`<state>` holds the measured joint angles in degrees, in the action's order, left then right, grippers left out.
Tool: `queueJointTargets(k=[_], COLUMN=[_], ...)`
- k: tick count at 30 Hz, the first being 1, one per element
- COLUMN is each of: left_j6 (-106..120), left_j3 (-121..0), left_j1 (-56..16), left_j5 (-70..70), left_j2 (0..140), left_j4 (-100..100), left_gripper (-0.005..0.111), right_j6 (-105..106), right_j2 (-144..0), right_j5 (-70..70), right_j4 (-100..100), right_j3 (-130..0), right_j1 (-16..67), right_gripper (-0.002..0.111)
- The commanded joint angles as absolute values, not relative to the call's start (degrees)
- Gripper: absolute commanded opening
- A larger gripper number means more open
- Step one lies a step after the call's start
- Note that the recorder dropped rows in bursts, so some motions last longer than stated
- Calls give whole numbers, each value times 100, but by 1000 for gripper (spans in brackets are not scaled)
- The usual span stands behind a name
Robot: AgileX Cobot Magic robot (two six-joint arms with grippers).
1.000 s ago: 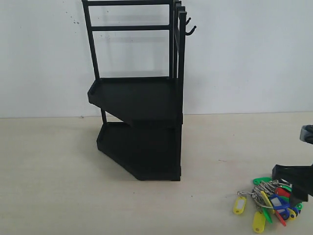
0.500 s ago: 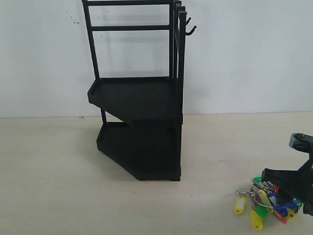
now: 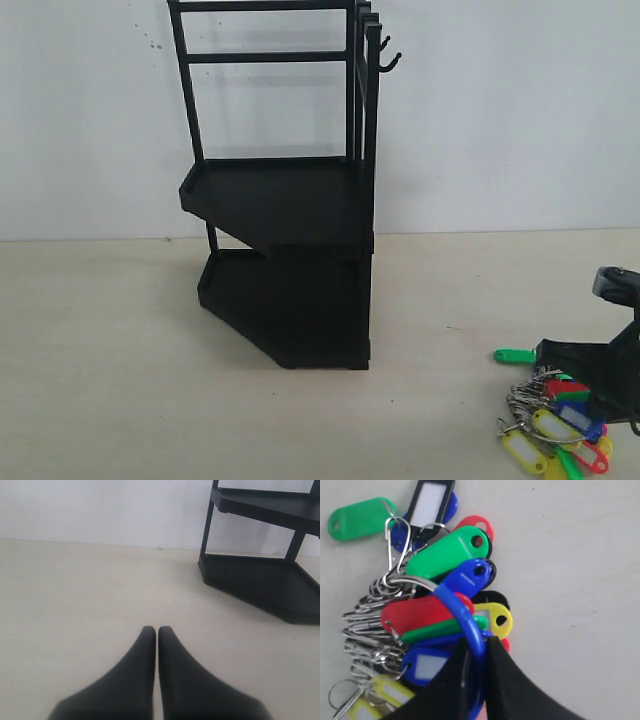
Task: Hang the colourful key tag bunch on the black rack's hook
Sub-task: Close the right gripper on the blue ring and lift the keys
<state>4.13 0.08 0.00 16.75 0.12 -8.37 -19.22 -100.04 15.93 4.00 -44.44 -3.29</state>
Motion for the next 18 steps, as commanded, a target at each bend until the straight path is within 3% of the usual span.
queueJointTargets(k=[1, 10, 15, 18], left_j6=[433, 433, 433, 433], left_j3=[0, 0, 0, 0], left_j1=[-4, -4, -4, -4], left_j5=[1629, 1629, 1629, 1629], left_j2=[0, 0, 0, 0], left_j4=[-809, -809, -809, -809], left_gripper=[4, 4, 4, 4], right_j6=[-1690, -1588, -769, -1532], right_j2=[-9347, -7760, -6978, -6720], right_j5=[1819, 1973, 1826, 1875], right_j4=[392, 122, 325, 380], right_j3=[-4466, -4466, -4479, -4479], right_j1=[-349, -336, 182, 207], right_gripper=[0, 0, 0, 0])
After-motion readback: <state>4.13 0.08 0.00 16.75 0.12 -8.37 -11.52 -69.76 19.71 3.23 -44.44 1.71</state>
